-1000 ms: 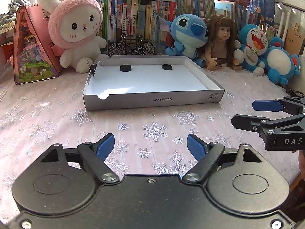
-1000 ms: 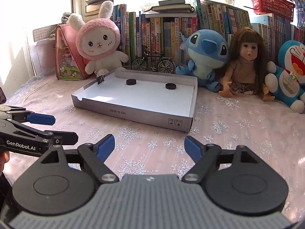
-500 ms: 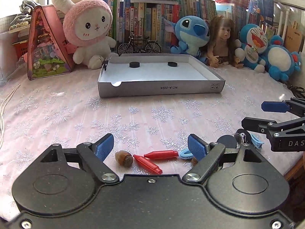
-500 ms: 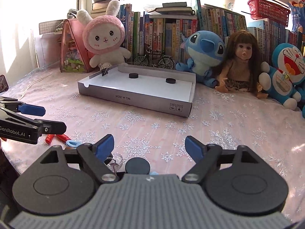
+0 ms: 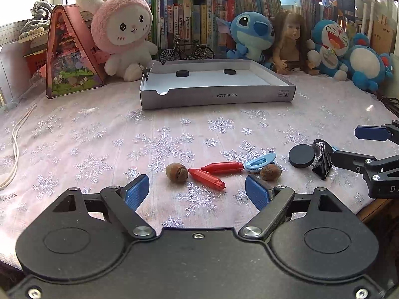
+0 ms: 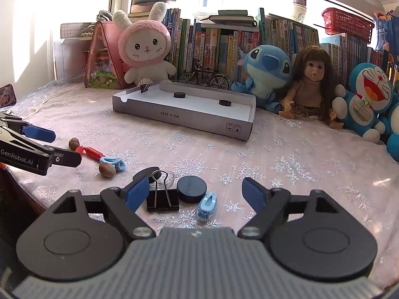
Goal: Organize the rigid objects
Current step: 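Close the left gripper on a brown walnut while the right gripper grasps a black puck, then carry the walnut and the black puck over the white tray, then open the left gripper to drop the walnut while the right gripper releases the puck, then withdraw both open grippers from the tray toward the table objects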
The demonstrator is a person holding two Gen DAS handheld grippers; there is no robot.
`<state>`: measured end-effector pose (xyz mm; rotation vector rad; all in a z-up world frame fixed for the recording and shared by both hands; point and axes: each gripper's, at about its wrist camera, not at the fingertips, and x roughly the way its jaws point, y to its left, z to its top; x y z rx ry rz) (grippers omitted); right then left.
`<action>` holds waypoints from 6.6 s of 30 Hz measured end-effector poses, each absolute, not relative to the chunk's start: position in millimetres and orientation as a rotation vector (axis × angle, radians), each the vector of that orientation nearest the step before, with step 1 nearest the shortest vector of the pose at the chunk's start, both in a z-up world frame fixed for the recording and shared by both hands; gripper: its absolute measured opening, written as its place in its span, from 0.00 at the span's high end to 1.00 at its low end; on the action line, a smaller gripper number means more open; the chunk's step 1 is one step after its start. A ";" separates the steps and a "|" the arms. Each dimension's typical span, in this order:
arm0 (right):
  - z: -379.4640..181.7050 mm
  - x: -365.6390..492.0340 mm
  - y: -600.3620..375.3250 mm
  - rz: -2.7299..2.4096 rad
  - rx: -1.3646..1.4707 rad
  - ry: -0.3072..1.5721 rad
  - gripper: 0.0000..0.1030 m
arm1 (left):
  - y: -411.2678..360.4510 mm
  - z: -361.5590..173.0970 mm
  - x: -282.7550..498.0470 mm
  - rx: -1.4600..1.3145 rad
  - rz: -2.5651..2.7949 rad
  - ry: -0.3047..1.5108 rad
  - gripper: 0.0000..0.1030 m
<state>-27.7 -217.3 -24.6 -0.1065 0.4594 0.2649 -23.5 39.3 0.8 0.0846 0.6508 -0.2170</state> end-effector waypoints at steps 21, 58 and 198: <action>-28.9 -25.6 -226.6 0.213 -0.081 0.497 0.68 | 54.8 -1.9 -16.2 0.099 -0.138 0.651 0.59; -36.2 18.1 -199.2 0.280 -0.151 0.544 0.50 | 51.4 -11.8 3.2 0.048 -0.148 0.660 0.79; 51.2 190.0 -210.8 0.257 0.000 0.618 0.15 | -14.1 67.4 195.0 -0.027 -0.207 0.676 0.20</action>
